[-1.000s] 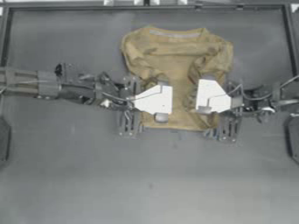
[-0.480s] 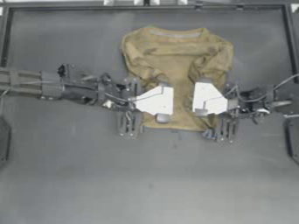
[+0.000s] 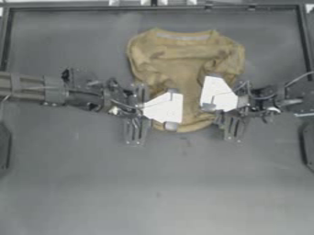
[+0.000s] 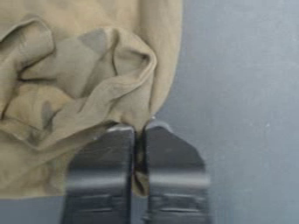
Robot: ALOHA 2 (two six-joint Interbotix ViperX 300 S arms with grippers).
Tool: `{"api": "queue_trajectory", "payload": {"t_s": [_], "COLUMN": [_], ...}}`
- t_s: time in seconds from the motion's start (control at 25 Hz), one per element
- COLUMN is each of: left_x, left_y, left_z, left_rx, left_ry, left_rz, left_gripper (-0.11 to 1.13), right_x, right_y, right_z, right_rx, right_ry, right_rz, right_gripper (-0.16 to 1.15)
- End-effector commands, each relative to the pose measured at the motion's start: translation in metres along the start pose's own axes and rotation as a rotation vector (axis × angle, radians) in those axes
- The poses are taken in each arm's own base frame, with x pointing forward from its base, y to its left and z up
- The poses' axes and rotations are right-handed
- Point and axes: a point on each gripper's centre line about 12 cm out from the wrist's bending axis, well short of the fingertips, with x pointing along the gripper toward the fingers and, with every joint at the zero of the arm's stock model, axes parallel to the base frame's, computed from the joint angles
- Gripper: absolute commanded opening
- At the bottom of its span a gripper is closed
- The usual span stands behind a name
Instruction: Fold shirt
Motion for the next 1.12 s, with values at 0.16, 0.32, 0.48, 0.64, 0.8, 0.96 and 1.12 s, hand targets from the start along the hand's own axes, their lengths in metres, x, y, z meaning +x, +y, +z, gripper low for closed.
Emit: {"api": "queue_trajectory", "payload": {"t_s": [0.16,0.32,0.48,0.64,0.8,0.96,1.12], "left_x": [-0.012,-0.022,-0.042,-0.061,-0.077,-0.092,-0.109], "left_y": [-0.002,-0.007,-0.015,-0.029,-0.043,-0.058,-0.077], "left_z": [0.005,0.006,0.004,0.0,-0.001,-0.005,-0.007], "left_rx": [0.006,0.009,-0.022,-0.029,-0.043,-0.067,-0.09], "left_ry": [-0.025,-0.041,-0.075,-0.104,-0.124,-0.101,-0.085], "left_rz": [0.004,0.002,0.004,0.01,0.029,0.069,0.115], "left_gripper": [0.06,0.05,0.05,0.05,0.05,0.05,0.05], "right_x": [0.002,-0.005,-0.019,-0.036,-0.049,-0.061,-0.075], "right_y": [0.011,0.019,0.023,0.029,0.038,0.046,0.058], "right_z": [-0.004,-0.001,0.003,0.007,0.011,0.013,0.021], "right_rx": [-0.019,-0.034,-0.018,-0.021,-0.014,-0.003,-0.003], "right_ry": [0.024,-0.001,-0.045,-0.083,-0.127,-0.163,-0.198], "right_rz": [0.013,0.025,0.035,0.049,0.067,0.076,0.081], "right_gripper": [0.08,0.05,0.05,0.06,0.06,0.06,0.06]}}
